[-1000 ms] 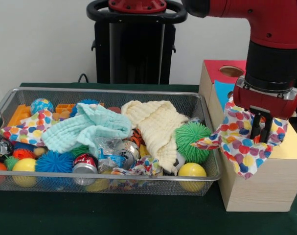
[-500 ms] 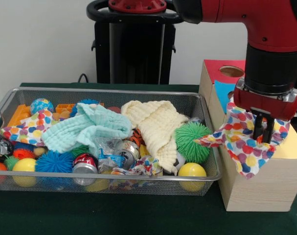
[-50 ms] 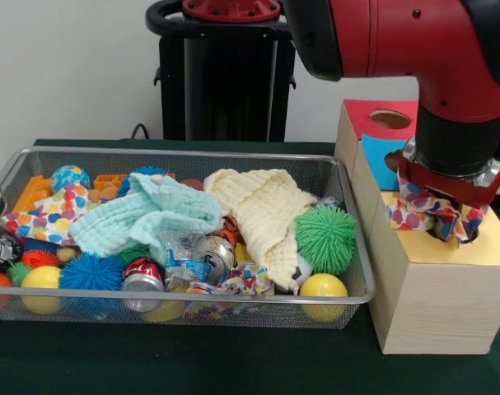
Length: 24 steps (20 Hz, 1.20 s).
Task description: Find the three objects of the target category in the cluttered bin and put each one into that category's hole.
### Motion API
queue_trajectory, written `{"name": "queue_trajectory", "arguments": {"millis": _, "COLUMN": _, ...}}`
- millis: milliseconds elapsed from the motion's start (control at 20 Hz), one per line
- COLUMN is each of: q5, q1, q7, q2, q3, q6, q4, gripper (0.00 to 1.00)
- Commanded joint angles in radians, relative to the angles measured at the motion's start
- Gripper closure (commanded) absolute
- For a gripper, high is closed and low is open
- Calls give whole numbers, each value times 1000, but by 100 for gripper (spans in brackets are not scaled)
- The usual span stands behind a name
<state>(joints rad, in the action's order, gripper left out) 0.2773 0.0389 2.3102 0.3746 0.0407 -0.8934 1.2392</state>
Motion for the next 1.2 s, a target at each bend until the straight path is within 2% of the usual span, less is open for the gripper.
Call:
{"name": "queue_trajectory", "arguments": {"millis": 50, "q5": 24, "q1": 2, "q7": 131, "q2": -116, "q3": -100, "q6": -267, "q4": 114, "gripper": 100}}
{"name": "queue_trajectory", "arguments": {"millis": 150, "q5": 24, "q1": 4, "q7": 113, "q2": -114, "q3": -100, "q6": -246, "q4": 124, "gripper": 100}}
{"name": "queue_trajectory", "arguments": {"millis": 450, "q5": 0, "q1": 19, "q7": 75, "q2": -111, "q3": -87, "q6": -96, "q4": 153, "gripper": 100}}
{"name": "queue_trajectory", "arguments": {"millis": 900, "q5": -29, "q1": 21, "q7": 42, "q2": -107, "q3": -80, "q6": -2, "q4": 157, "gripper": 100}}
{"name": "queue_trajectory", "arguments": {"millis": 950, "q5": -32, "q1": 22, "q7": 40, "q2": -106, "q3": -78, "q6": 9, "q4": 156, "gripper": 0}}
{"name": "queue_trajectory", "arguments": {"millis": 1200, "q5": -45, "q1": 23, "q7": 27, "q2": -103, "q3": -75, "q6": 50, "q4": 160, "gripper": 0}}
